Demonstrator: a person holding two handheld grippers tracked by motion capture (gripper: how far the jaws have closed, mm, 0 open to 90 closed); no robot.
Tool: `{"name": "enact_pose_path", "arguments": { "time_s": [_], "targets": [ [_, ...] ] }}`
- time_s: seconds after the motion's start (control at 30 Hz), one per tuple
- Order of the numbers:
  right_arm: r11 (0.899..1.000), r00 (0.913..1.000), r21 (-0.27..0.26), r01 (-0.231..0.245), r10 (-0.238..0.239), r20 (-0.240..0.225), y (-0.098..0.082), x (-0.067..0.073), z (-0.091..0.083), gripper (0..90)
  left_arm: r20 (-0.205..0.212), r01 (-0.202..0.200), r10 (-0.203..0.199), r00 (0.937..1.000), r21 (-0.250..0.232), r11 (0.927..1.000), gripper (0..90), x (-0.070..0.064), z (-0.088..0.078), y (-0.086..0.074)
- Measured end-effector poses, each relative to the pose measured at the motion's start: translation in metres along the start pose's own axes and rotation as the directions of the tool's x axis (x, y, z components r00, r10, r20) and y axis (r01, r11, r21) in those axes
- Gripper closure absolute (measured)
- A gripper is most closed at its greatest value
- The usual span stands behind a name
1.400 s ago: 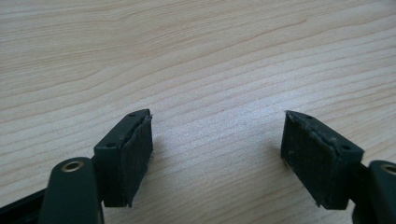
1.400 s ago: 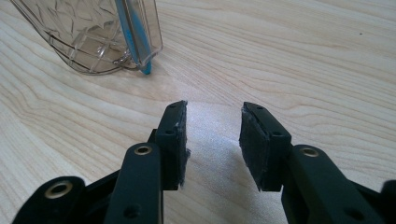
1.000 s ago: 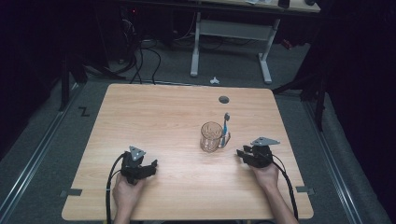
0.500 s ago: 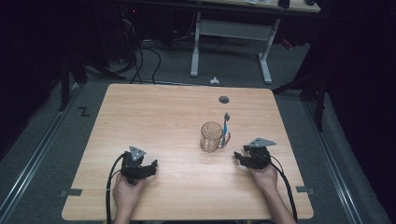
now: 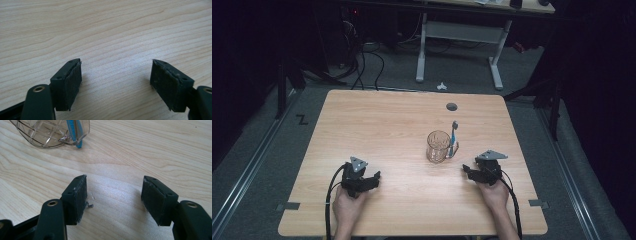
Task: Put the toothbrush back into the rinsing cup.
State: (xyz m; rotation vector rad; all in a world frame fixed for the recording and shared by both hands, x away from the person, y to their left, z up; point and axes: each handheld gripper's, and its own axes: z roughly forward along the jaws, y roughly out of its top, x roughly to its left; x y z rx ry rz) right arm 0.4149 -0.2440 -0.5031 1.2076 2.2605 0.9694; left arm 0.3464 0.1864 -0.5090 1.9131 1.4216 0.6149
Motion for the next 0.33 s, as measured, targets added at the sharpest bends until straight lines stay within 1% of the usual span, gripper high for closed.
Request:
{"name": "enact_pose_path", "arguments": {
  "time_s": [0.33],
  "targets": [
    [1.000,0.9999,0.001,-0.009,0.009,0.006,-0.0007,0.0010,-0.0008,37.8,0.002,0.002,-0.002,1.0000,-0.002,1.0000,25.8,0.0003,0.0000,-0.0001]
  ]
}}
